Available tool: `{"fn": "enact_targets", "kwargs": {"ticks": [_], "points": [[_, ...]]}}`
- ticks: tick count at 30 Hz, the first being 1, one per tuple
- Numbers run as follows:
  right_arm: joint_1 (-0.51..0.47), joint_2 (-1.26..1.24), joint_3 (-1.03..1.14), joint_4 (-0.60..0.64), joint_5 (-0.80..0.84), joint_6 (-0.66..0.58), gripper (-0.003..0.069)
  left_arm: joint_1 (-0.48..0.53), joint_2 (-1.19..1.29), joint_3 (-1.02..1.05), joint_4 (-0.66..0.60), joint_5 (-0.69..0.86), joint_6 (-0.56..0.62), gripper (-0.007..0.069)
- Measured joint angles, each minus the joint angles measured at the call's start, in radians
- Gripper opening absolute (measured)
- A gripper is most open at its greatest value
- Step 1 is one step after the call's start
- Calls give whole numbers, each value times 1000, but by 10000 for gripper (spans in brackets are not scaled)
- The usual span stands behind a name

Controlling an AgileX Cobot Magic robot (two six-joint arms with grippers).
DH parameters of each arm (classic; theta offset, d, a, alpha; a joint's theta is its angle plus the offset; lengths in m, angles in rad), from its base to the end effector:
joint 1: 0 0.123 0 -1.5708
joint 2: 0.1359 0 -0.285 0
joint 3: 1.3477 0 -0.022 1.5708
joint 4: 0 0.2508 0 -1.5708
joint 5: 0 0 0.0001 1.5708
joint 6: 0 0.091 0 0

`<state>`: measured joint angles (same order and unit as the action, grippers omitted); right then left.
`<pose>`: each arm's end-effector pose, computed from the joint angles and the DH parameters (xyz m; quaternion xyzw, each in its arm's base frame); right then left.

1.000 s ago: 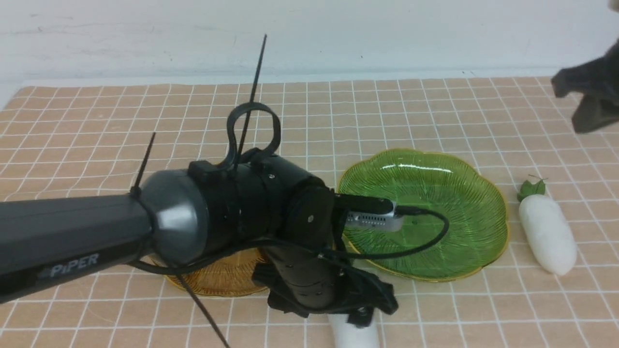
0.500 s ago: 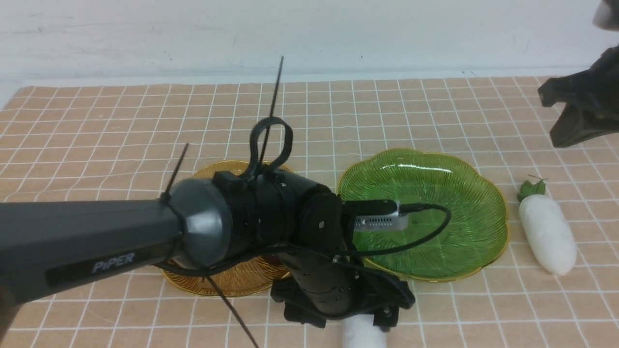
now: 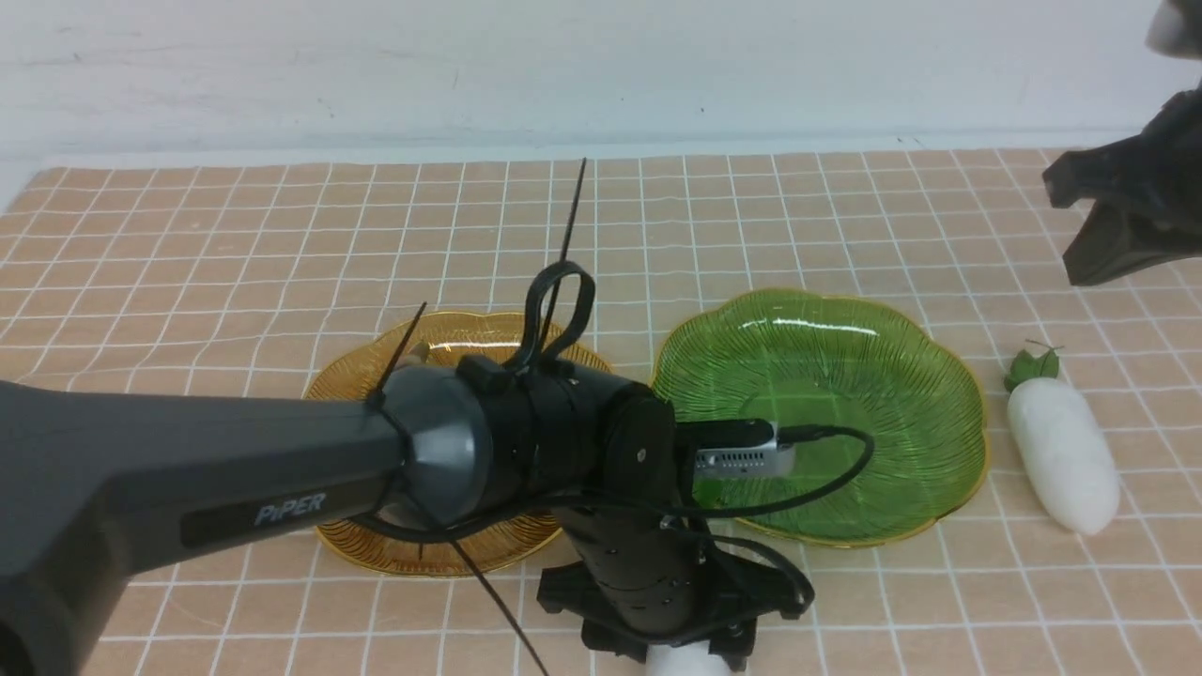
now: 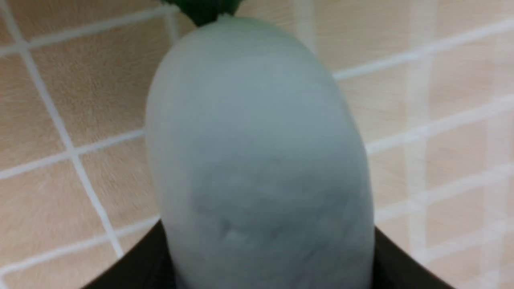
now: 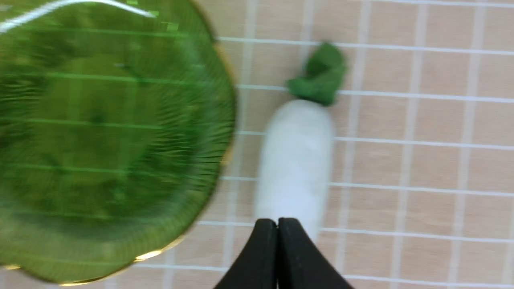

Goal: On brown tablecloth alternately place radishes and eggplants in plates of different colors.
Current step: 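Pick up the white radish and place it on the plate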

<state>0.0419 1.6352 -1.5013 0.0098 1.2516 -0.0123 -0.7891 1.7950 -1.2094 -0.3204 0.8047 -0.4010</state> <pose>0.3323 0.0148 0.3249 -0.0260 0.9904 0.0068 0.1357 0.2367 -0.2678 0.2043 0.0962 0.9782 -0.1804 0.0370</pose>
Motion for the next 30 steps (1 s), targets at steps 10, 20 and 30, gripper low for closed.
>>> {"fn": "enact_targets", "kwargs": {"ticks": [10,20,30], "points": [[-57,169,0,35,-8,0,279,28,-33,-260,30,27,132,388],[-57,363,0,69,-77,0,680,114,316,-622,77,56,151,406],[-57,442,-34,63,-55,2,491,145,413,-691,78,96,121,487]]}}
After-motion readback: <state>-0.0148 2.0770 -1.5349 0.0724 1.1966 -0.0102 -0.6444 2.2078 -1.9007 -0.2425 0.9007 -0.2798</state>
